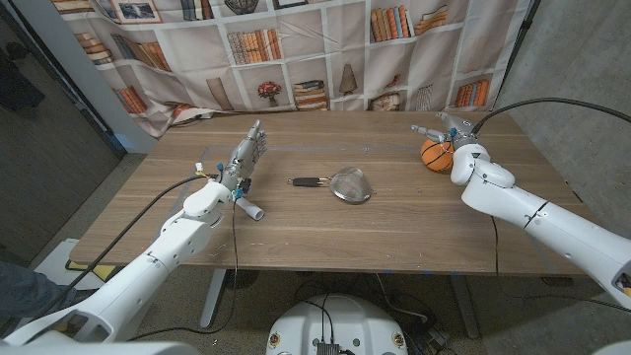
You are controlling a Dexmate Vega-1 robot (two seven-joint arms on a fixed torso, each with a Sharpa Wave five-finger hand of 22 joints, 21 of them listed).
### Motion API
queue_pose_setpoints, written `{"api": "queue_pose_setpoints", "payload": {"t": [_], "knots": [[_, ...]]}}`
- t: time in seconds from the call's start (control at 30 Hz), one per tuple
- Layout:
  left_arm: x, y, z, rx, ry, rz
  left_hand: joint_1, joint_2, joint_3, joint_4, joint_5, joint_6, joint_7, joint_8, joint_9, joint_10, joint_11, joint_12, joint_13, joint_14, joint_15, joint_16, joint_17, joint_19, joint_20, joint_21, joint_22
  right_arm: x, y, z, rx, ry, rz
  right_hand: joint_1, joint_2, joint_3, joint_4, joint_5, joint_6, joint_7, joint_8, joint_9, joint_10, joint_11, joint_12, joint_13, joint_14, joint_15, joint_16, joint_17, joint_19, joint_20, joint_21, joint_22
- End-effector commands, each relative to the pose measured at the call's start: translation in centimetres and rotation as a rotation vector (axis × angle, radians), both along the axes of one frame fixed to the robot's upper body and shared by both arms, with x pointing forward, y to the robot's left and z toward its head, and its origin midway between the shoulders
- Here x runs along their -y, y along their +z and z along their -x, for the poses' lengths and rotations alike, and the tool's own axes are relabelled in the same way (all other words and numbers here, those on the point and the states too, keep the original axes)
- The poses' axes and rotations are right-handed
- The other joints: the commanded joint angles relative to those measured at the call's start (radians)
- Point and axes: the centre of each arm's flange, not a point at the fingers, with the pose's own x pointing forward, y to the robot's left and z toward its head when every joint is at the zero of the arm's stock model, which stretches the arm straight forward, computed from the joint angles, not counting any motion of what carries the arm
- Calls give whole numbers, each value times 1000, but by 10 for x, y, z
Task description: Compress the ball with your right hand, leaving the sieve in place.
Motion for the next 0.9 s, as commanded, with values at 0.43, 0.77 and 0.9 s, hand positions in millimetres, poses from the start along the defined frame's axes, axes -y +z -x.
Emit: {"api": "queue_pose_setpoints", "payload": {"t": [0.43, 0.77, 0.9], "knots": [[-5, -5, 8, 6, -12, 0, 4, 1, -8, -1, -5, 3, 1, -2, 5, 7, 1, -3, 3, -4, 0, -1, 2, -2, -4, 1, 5, -3, -6, 43, 372, 369, -325, -22, 30, 2, 7, 2, 68, 2, 12, -1, 51, 16, 14, -2, -14, -46, -15, 7, -46, -91, -37, 5], [-9, 0, 17, 39, 12, -4, 5, 1, -11, -1, -6, 1, 10, -3, 5, 11, 6, -2, 3, -1, -2, 1, 2, 7, -41, 4, 5, -11, -14, 39, 348, 622, -494, -41, 50, 3, 15, 0, 83, 11, 8, -2, 50, 23, 8, -3, -48, -59, -26, 9, -100, -109, -63, 9], [-9, 3, 21, 53, 31, -27, 5, 1, -12, -1, -7, 1, 15, -4, 5, 11, 9, -2, 3, 1, -2, 1, 2, 12, -51, 6, 5, -11, -17, 36, 311, 675, -534, -48, 52, 1, 17, -1, 75, 21, 2, -3, 50, 25, 6, -4, -60, -57, -28, 9, -108, -91, -67, 10]]}}
